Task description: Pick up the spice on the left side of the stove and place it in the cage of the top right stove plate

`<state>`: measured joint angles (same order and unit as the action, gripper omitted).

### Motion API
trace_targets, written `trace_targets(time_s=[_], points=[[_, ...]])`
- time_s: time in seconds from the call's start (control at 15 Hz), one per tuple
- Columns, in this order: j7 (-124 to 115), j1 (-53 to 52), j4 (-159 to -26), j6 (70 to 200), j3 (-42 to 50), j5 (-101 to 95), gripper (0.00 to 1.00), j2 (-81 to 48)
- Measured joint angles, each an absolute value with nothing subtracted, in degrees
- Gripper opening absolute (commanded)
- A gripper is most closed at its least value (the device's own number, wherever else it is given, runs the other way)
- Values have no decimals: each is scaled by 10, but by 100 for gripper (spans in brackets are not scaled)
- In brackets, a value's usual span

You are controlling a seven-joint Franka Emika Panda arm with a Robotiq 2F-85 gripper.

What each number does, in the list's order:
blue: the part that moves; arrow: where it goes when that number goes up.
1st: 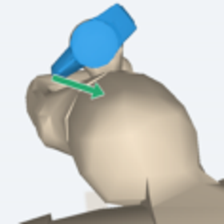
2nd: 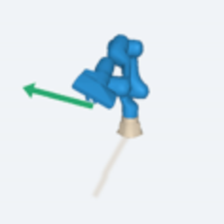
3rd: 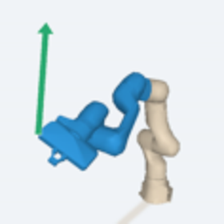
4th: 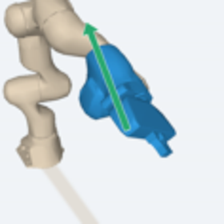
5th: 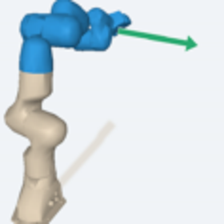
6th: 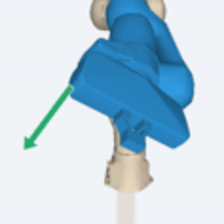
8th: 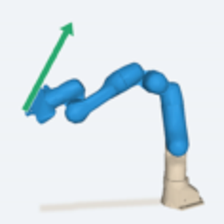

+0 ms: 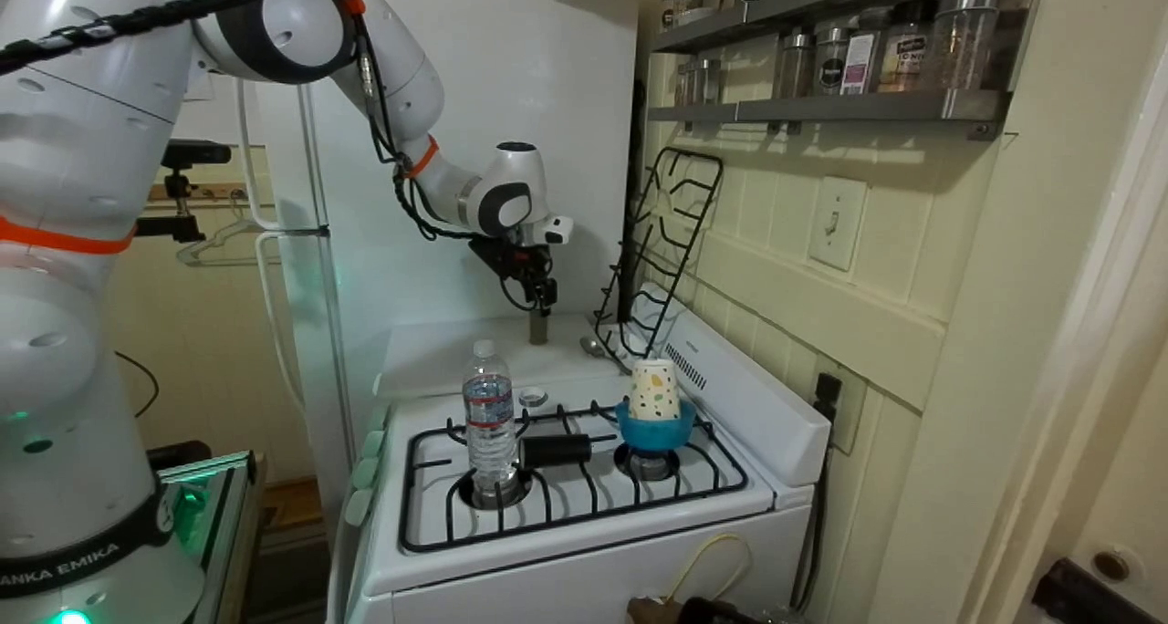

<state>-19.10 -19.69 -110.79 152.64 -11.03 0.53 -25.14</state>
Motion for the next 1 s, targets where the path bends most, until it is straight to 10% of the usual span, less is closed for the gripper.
trace_targets(time_s=[0.13, 1.0], points=[[-191, -201, -1105, 1526, -105, 4, 24, -254], [-356, -230, -1158, 1433, -8, -150, 23, -95]])
